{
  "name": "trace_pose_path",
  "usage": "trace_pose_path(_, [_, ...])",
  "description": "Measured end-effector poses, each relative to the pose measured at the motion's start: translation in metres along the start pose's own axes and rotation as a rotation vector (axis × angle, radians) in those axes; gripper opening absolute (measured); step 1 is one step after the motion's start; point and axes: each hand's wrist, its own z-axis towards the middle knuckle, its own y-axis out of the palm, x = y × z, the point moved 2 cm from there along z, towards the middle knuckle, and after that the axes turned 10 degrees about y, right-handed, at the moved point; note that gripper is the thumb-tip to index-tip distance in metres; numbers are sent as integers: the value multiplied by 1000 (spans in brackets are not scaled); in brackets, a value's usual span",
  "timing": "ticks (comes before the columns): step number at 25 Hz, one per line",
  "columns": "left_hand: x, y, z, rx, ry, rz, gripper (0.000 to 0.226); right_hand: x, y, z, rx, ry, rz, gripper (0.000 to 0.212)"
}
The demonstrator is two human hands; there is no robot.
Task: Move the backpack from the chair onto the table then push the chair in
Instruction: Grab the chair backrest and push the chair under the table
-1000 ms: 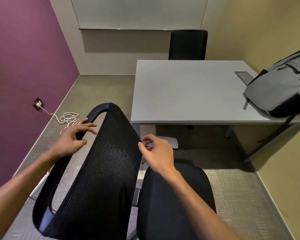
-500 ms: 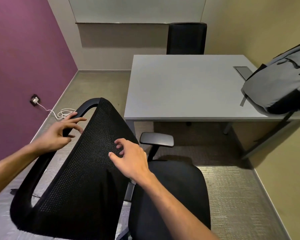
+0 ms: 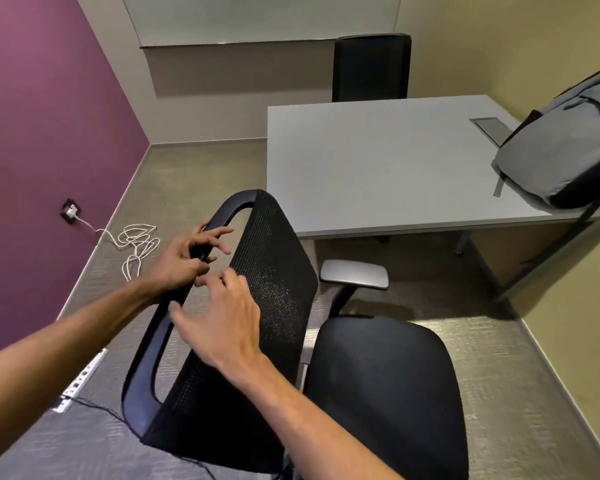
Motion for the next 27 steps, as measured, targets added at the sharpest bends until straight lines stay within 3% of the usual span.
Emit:
trace_pose_path(3, [-9, -5, -11, -8, -7, -43, 58, -28, 23, -13, -22, 52, -39, 50])
trace_pose_path(7, [-14, -12, -17, -106, -37, 81, 60, -34, 43, -40, -58, 61, -167, 87])
trace_pose_path(11, [-7, -7, -5, -276, 148, 464, 33, -31, 38, -48, -63, 24, -201, 100])
trace_pose_path(14, [-3, -11, 11, -325, 242, 734, 58, -32, 30, -48, -102, 43, -194, 114])
trace_pose_path(17, [0, -18, 23, -395, 389, 988, 64, -22, 23, -51, -221, 59, -211, 129])
trace_pose_path(20, [2, -14, 25, -439, 435, 1109, 71, -11, 13, -55, -308, 19, -235, 130])
trace_pose_path(27, [10, 13, 24, -270, 337, 1180, 72, 17, -26, -49, -392, -94, -270, 124])
